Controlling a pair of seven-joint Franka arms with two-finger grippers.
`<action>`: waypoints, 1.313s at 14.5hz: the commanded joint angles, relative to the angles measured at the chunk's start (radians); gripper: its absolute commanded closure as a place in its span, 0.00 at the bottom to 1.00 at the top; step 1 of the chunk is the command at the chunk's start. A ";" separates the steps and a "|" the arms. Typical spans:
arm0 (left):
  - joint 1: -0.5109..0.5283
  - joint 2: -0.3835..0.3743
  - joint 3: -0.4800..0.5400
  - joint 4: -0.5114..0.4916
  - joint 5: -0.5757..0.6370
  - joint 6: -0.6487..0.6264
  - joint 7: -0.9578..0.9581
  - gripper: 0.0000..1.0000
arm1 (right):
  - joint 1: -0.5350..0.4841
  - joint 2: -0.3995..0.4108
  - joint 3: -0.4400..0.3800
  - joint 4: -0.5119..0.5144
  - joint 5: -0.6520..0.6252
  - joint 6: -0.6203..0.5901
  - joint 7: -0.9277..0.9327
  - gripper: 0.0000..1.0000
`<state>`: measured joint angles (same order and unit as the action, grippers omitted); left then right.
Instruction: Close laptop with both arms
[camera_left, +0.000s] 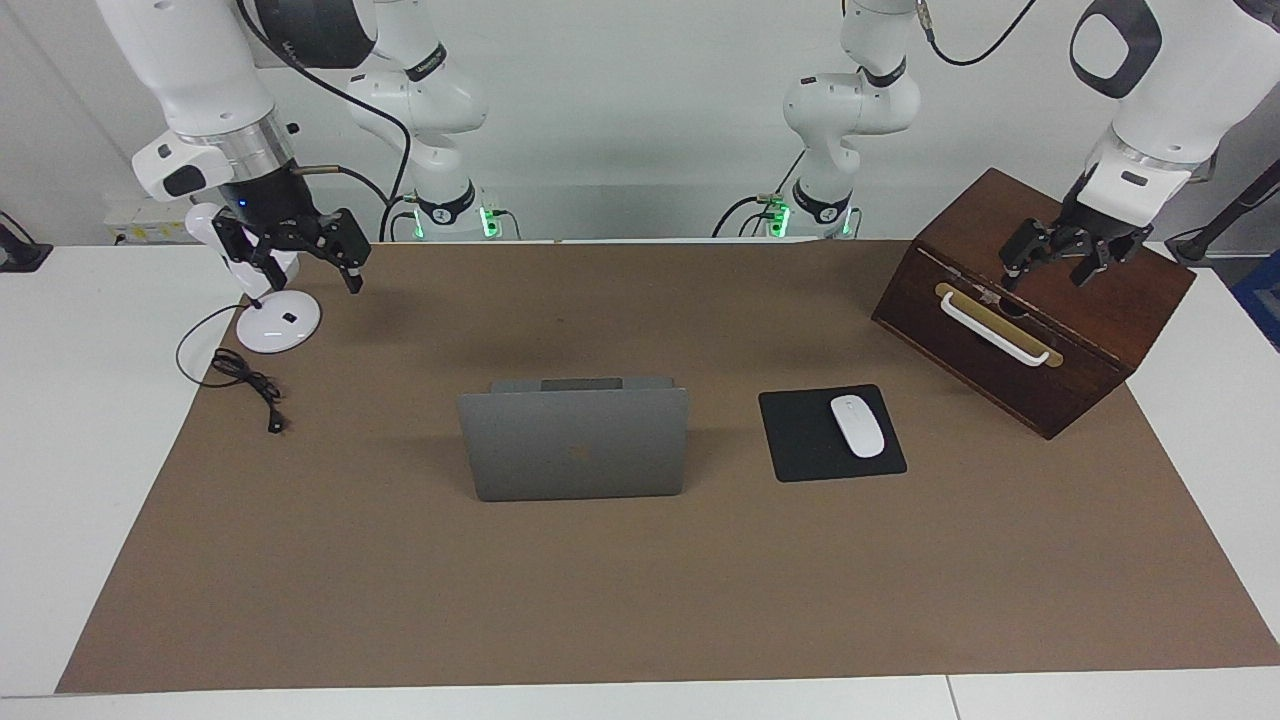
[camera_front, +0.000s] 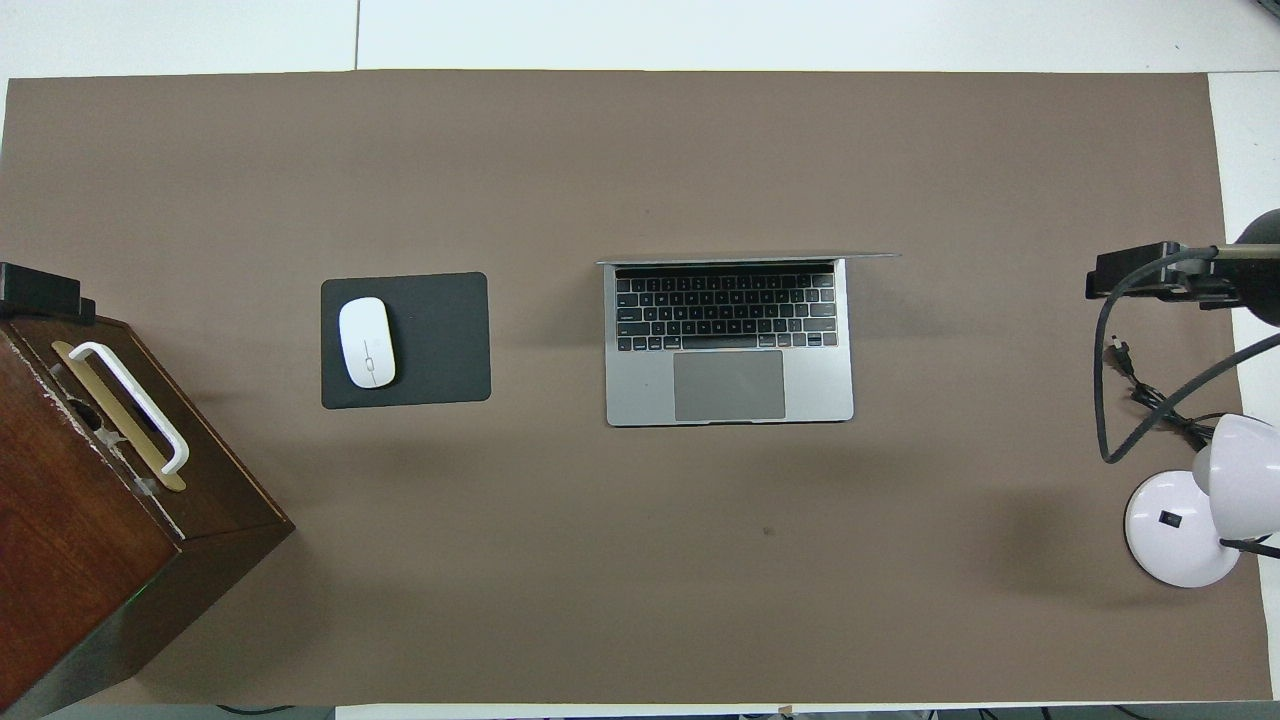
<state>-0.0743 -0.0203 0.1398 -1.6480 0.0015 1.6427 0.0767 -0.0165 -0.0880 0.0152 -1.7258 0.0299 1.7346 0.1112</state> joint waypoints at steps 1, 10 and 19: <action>-0.007 0.000 0.007 0.014 -0.014 0.000 -0.012 0.00 | -0.011 -0.029 0.003 -0.028 -0.002 -0.009 -0.016 0.00; -0.009 0.000 0.007 0.013 -0.012 0.003 -0.012 0.00 | -0.022 -0.029 0.003 -0.026 -0.011 -0.013 -0.015 0.00; -0.013 -0.003 0.007 0.010 -0.012 0.002 -0.012 0.00 | -0.022 -0.029 -0.001 -0.026 -0.051 -0.018 -0.019 0.00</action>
<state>-0.0751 -0.0203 0.1376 -1.6479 0.0011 1.6451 0.0756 -0.0244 -0.0943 0.0066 -1.7293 0.0029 1.7250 0.1112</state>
